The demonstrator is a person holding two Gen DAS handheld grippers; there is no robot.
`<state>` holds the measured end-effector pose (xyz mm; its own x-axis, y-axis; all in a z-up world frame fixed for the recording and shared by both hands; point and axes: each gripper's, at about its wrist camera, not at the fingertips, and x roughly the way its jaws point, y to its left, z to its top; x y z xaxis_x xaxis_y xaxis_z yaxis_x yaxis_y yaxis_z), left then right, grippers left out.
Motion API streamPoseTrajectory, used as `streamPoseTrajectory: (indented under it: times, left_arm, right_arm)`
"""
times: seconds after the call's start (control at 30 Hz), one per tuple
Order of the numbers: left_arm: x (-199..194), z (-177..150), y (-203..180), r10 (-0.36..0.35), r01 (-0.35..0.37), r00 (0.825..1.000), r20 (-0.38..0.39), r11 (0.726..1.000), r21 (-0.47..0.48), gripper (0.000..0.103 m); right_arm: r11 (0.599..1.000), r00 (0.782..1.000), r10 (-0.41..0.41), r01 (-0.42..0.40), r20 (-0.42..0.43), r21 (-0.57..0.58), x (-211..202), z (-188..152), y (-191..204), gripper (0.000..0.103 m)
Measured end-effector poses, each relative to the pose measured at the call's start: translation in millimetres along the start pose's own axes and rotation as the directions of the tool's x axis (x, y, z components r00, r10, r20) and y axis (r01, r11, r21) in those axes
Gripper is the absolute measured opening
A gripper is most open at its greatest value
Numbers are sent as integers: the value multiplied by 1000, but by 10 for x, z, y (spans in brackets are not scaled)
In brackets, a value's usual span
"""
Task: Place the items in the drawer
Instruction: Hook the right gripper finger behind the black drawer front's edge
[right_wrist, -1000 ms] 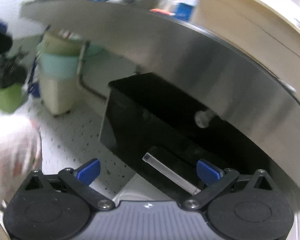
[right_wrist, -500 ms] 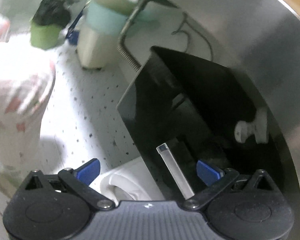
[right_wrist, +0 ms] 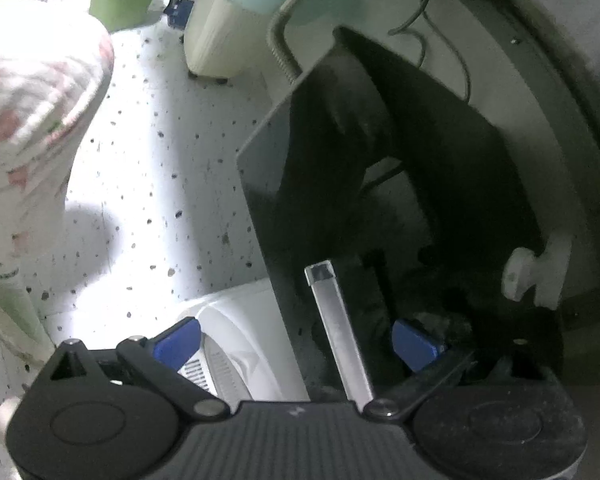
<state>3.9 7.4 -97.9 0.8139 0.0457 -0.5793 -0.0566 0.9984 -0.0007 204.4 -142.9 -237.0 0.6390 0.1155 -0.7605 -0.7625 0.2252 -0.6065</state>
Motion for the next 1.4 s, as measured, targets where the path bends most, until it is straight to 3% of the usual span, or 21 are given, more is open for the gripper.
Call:
streamPoseTrajectory:
  times: [0.07, 0.33, 0.6, 0.73, 1.4]
  left_arm:
    - [3, 0, 3, 0, 0, 1000, 1, 1000, -2, 101]
    - [30, 7, 11, 10, -10, 1000, -5, 1000, -7, 101]
    - [49, 18, 5, 16, -16, 1000, -14, 1000, -6, 101]
    - [59, 23, 1, 19, -19, 1000, -19, 1000, -5, 101]
    - [19, 42, -43, 19, -18, 1000, -25, 1000, 12, 101]
  right_arm:
    - [1000, 999, 16, -16, -33, -14, 96, 6, -12, 91]
    - [996, 993, 39, -48, -114, -77, 426, -39, -34, 89]
    - [993, 990, 79, -89, -117, -79, 544, -34, -52, 94]
    - [991, 988, 99, -109, -118, -80, 603, -31, -61, 102]
    - [991, 987, 103, -112, -124, -67, 651, -13, -25, 103]
